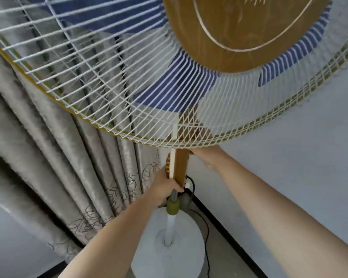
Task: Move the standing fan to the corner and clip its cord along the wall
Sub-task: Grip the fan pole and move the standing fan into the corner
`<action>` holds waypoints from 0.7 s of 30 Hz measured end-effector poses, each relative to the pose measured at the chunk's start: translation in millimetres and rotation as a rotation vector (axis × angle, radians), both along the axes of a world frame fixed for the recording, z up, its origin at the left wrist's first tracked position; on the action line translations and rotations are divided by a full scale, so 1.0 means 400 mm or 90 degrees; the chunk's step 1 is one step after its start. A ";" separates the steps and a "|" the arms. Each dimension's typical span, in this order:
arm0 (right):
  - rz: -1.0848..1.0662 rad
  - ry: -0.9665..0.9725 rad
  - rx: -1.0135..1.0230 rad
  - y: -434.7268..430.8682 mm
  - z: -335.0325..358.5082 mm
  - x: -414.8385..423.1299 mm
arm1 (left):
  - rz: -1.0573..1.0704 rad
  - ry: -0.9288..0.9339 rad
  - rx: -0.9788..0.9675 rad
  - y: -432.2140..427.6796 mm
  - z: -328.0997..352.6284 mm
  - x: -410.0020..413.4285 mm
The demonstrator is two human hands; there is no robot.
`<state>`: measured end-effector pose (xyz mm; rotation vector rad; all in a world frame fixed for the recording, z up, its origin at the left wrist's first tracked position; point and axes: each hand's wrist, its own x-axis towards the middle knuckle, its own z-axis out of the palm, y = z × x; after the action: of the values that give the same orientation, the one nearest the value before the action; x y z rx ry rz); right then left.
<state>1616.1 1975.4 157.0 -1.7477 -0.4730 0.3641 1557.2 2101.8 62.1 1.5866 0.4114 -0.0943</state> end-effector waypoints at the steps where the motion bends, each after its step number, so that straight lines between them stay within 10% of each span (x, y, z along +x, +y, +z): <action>1: 0.002 -0.009 -0.004 0.007 -0.029 0.009 | 0.005 -0.002 0.001 0.004 -0.027 0.006; 21: -0.004 -0.086 0.041 -0.001 -0.230 0.015 | -0.004 -0.066 0.049 -0.012 -0.277 0.023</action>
<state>1622.1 1974.9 65.0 -1.7180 -0.5701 0.2250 1566.5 2096.9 -48.8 1.6615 0.3332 -0.0010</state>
